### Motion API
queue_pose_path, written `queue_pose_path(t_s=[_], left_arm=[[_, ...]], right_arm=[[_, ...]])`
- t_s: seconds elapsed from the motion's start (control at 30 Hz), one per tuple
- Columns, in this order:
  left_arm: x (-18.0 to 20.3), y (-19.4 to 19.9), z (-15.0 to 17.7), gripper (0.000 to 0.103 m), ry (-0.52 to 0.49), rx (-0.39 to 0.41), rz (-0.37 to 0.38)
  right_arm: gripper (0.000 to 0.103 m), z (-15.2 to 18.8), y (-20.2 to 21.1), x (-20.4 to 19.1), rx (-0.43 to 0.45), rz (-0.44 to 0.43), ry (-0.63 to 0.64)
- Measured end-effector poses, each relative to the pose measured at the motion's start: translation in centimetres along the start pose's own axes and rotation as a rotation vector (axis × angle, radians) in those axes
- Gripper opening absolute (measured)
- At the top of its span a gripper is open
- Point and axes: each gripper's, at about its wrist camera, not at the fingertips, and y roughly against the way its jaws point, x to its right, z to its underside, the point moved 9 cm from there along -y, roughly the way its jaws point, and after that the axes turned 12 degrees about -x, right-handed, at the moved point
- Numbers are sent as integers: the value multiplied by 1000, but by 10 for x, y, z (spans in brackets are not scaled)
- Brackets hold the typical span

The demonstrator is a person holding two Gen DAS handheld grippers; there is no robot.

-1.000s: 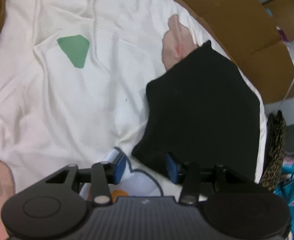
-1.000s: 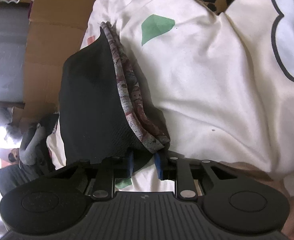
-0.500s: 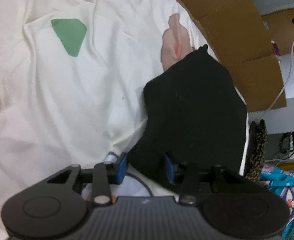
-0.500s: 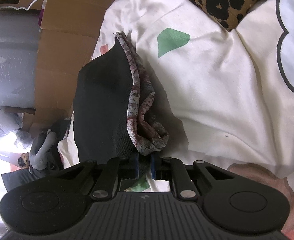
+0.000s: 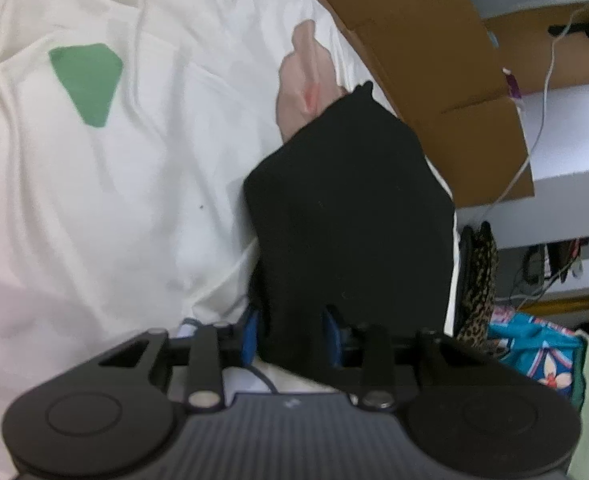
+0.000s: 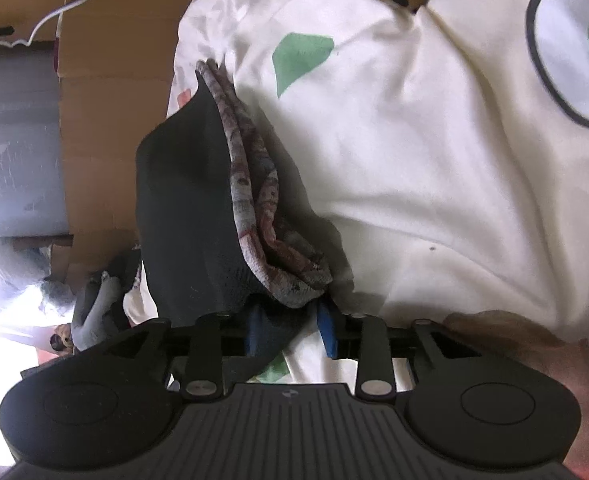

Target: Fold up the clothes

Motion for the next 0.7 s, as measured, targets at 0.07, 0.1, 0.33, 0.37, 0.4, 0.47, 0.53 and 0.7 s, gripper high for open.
queue_pose_path(t_s=[0.07,0.1,0.33,0.37,0.4,0.47,0.53,0.7], left_arm=[[-2,-3,-2,36,-3,1,-8],[-3,-4,-3,36,-1,1,-3],[-6,-6,-13,36,5,9,22],[-6,-6,-13,36,1,9,24],[-6,-7,-14,36,-2,6,28],[-6,-8,-14,37,-9,-1,36],[-6,-11,-13,37,-7,-19,56],[-2,-20,-11,32,-55,-59,62]], right_arm=[[38,0,-4,1,-3,-10,-4],[39,0,-4,1,-3,-11,-4],[38,-4,-8,4,6,-34,10],[37,-5,-8,4,8,-37,12],[37,-6,-8,4,11,-40,13],[37,-7,-8,3,16,-37,18],[36,-8,-10,2,20,-35,21],[34,-10,-10,-1,27,-19,27]])
